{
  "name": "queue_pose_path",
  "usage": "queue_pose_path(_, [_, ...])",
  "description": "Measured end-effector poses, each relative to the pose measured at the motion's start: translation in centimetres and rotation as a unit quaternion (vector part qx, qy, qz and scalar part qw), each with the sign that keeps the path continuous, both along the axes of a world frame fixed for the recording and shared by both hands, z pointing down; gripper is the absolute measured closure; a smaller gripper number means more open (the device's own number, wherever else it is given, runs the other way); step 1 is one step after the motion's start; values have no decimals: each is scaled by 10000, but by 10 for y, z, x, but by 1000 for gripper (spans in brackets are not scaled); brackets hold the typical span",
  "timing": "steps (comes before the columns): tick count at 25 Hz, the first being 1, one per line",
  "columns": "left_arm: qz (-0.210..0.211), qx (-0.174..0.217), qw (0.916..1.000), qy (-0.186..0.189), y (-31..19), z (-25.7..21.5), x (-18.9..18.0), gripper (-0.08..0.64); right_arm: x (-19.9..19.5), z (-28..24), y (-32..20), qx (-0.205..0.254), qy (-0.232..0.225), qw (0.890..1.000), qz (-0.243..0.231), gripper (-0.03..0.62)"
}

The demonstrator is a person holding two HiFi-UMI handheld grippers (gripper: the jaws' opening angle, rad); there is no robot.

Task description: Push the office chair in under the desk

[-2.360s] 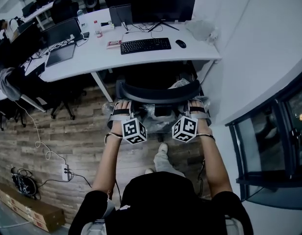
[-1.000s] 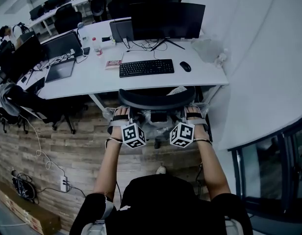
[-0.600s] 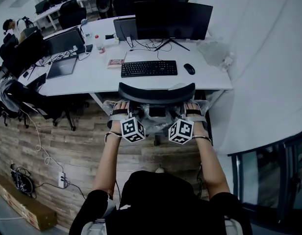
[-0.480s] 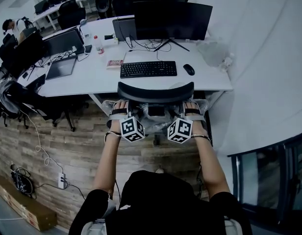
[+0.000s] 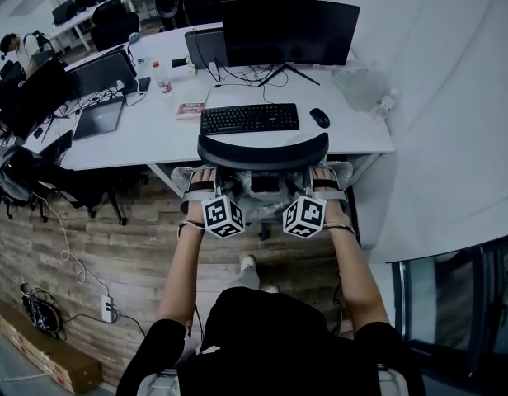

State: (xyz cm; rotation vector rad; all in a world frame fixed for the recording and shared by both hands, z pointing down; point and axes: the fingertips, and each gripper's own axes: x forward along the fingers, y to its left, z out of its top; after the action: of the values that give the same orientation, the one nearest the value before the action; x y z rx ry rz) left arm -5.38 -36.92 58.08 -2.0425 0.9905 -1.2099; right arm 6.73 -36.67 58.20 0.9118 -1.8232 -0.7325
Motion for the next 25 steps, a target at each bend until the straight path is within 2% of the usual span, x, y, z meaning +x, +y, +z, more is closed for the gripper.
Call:
queue_pose_path(11, [126, 72, 9999, 65, -38, 0, -11, 183, -11, 0, -36, 9, -21, 9999, 117, 265])
queue_pose_path(25, [157, 112, 9997, 126, -78, 0, -8, 183, -8, 1, -80, 80, 47, 9995, 309, 262])
